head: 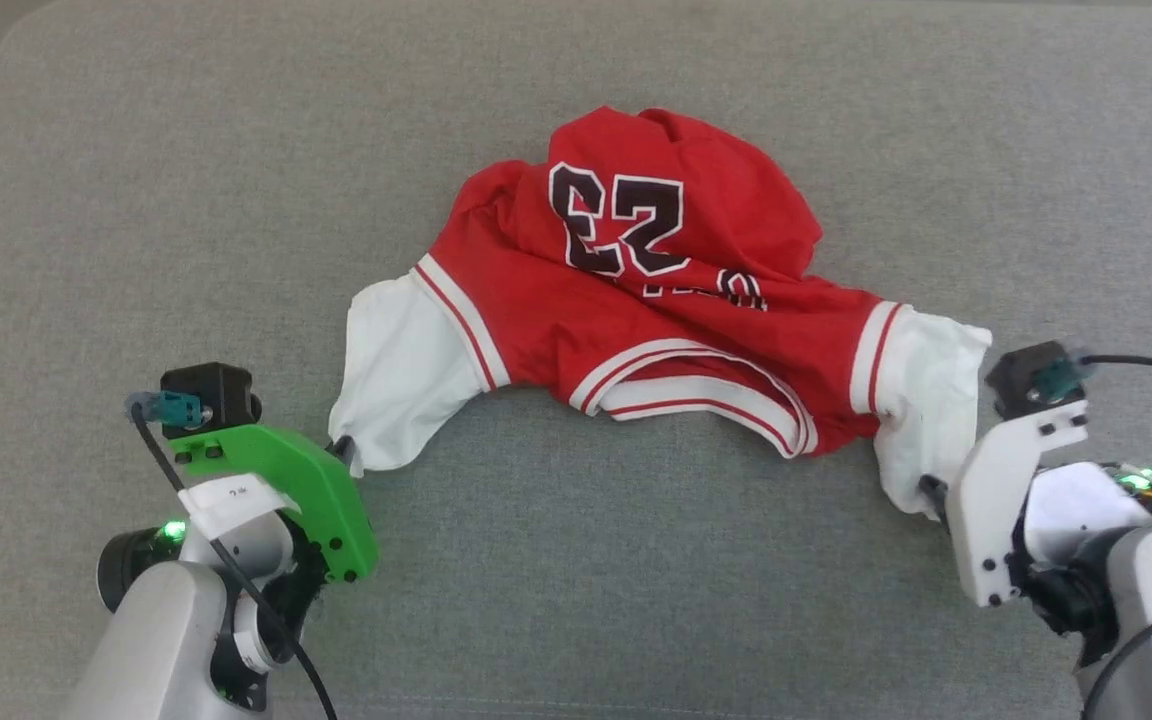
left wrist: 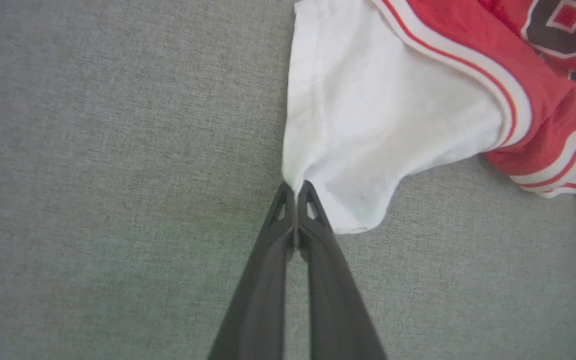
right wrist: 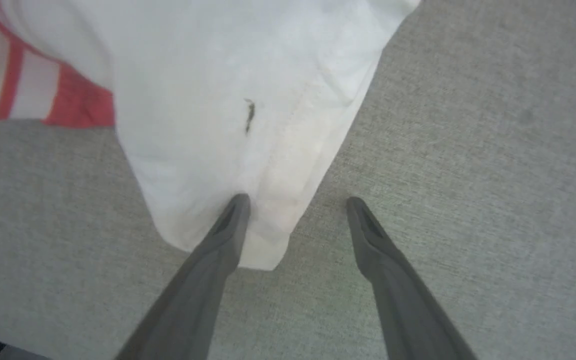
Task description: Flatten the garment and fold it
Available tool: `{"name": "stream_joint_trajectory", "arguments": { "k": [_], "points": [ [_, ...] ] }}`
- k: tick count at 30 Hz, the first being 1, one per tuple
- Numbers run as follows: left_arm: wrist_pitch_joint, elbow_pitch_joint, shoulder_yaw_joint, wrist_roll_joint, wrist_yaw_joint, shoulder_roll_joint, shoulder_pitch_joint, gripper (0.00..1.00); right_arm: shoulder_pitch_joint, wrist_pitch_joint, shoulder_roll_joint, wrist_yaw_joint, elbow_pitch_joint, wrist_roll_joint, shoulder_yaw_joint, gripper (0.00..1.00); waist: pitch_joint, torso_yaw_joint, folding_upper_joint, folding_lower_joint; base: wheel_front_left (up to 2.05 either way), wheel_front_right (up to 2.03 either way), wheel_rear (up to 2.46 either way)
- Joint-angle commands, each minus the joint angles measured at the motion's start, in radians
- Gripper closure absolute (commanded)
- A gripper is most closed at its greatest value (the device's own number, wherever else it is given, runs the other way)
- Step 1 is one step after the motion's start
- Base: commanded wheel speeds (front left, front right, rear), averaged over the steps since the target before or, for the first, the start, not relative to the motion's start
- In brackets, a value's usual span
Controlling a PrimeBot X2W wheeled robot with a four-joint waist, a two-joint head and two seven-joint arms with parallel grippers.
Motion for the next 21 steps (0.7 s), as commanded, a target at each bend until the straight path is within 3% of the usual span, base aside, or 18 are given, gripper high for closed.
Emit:
{"name": "stream_joint_trajectory", "arguments": {
  "k": [1,8,9,10,21],
  "points": [
    [-0.006,-0.002,0.0,-0.003,0.002,-0.004,0.0,1.0,-0.017,0.004,-0.005,-0.002,0.015,-0.005,0.016,0.0,0.015,0.01,0.0,0.0,0.0,0.0,0.0],
    [-0.017,0.007,-0.003,-0.005,0.001,-0.009,-0.001,1.0,-0.01,0.019,-0.02,-0.002,0.092,0.02,0.099,0.0,0.036,0.018,0.0,0.0,0.0,0.0,0.0],
    [-0.02,0.009,-0.002,-0.006,0.001,-0.009,0.0,1.0,-0.008,0.023,-0.022,-0.002,0.1,0.026,0.104,0.34,0.037,0.018,0.0,0.0,0.0,0.0,0.0],
    [-0.027,0.013,-0.001,-0.01,0.001,-0.01,0.002,1.0,-0.013,0.007,-0.03,-0.002,0.105,0.046,0.099,1.0,0.04,0.019,0.0,0.0,0.0,0.0,0.0],
    [-0.132,-0.006,0.057,-0.052,-0.032,-0.027,-0.014,1.0,-0.067,-0.143,-0.008,-0.002,0.047,0.098,-0.058,1.0,-0.042,-0.004,0.0,0.0,0.0,0.0,0.0]
  ]
}}
